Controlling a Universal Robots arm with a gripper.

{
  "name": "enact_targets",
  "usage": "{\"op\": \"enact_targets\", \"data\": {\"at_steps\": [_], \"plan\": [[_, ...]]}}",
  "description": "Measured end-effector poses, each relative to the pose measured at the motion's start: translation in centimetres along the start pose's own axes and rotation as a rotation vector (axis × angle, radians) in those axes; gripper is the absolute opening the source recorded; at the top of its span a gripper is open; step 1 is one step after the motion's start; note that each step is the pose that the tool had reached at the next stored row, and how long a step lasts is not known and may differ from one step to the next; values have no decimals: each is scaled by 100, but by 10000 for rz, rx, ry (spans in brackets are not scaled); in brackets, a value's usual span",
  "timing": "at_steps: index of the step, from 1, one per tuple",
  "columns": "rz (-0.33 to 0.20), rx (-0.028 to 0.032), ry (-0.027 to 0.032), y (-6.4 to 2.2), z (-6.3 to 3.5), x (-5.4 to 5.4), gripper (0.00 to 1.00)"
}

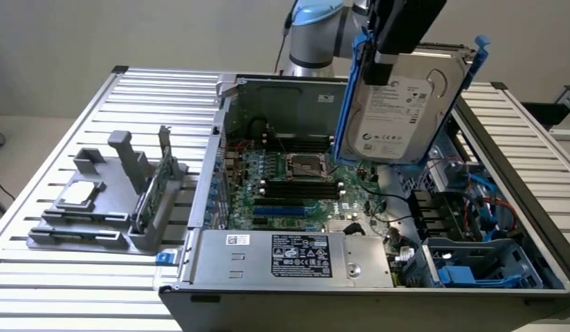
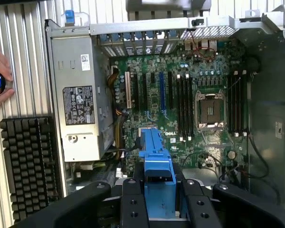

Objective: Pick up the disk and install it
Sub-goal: 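Pick up the disk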

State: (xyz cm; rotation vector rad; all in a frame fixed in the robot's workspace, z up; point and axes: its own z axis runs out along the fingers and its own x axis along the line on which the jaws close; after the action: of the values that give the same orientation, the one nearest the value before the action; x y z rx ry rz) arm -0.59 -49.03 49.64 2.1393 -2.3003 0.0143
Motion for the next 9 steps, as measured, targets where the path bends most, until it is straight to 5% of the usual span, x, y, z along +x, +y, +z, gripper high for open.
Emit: {"op": "enact_targets", "data": {"at_steps": [9], "plan": [[1,65,-5,-292,24,178,33]]}}
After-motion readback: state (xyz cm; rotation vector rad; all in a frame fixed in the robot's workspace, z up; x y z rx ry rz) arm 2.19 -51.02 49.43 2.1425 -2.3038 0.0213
